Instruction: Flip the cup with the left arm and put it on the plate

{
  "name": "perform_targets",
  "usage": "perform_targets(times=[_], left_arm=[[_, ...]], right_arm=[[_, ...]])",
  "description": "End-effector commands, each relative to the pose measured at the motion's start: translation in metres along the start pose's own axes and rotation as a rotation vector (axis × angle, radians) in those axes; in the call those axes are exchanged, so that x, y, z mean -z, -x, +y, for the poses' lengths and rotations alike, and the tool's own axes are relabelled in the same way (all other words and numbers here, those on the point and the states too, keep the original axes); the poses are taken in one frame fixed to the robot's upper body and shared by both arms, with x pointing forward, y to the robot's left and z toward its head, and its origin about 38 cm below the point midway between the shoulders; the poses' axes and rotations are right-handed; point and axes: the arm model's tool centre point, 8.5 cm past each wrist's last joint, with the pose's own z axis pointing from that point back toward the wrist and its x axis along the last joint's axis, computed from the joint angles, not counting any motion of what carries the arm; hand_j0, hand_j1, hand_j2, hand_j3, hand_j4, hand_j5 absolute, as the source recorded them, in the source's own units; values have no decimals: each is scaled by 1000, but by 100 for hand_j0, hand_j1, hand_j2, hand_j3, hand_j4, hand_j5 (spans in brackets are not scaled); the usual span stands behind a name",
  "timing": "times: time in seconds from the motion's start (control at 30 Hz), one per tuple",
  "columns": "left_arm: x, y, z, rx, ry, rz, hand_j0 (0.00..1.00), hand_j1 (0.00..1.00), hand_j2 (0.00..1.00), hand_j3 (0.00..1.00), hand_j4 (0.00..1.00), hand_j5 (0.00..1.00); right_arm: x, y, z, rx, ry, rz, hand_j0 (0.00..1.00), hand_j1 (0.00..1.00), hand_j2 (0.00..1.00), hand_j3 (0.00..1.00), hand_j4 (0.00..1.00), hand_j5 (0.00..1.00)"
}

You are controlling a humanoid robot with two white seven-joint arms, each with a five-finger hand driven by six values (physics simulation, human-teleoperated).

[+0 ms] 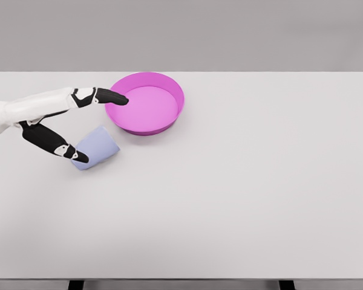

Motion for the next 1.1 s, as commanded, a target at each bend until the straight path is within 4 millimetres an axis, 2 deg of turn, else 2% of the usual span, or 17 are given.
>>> perform_targets(times=[0.0, 0.1, 0.23, 0.43, 0.5, 0.6, 0.73, 0.87, 0.97, 1.03, 1.07], left_arm=[[0, 0, 0, -6, -2, 2, 100, 100, 100, 100, 100, 100], [1, 0, 0, -8, -5, -3, 100, 100, 100, 100, 100, 100], [2, 2, -1, -20, -10, -8, 100, 100, 100, 100, 100, 100], [7, 12, -25, -105, -15, -24, 100, 100, 100, 100, 100, 100], [3, 9, -19, -133, -47, -35, 100, 100, 100, 100, 100, 100], [6, 10, -23, -156, -49, -48, 100, 100, 100, 100, 100, 100], [22, 29, -33, -222, 74, -3, 100, 100, 100, 100, 100, 100], [24, 36, -21, -289, 74, 105, 100, 100, 100, 100, 100, 100], [14, 18, 19, -207, -13, 90, 100, 100, 100, 100, 100, 100], [4, 12, 27, -196, -39, 92, 100, 100, 100, 100, 100, 100], [7, 11, 22, -205, -30, 83, 100, 100, 100, 100, 100, 100]], right_arm=[[0, -1, -1, -7, 5, -3, 100, 100, 100, 100, 100, 100], [-1, 8, 0, 10, 2, 16, 100, 100, 100, 100, 100, 100], [-1, 7, 0, 4, 2, 14, 100, 100, 100, 100, 100, 100], [-1, 8, 0, 6, 2, 15, 100, 100, 100, 100, 100, 100], [-1, 8, 0, 5, 2, 16, 100, 100, 100, 100, 100, 100], [-1, 7, 0, 6, 2, 14, 100, 100, 100, 100, 100, 100], [-1, 8, 0, 5, 2, 16, 100, 100, 100, 100, 100, 100], [-1, 8, 0, 5, 2, 16, 100, 100, 100, 100, 100, 100], [-1, 8, 0, 5, 2, 16, 100, 100, 100, 100, 100, 100], [-1, 8, 0, 3, 2, 16, 100, 100, 100, 100, 100, 100], [-1, 8, 0, 5, 2, 16, 100, 100, 100, 100, 100, 100]])
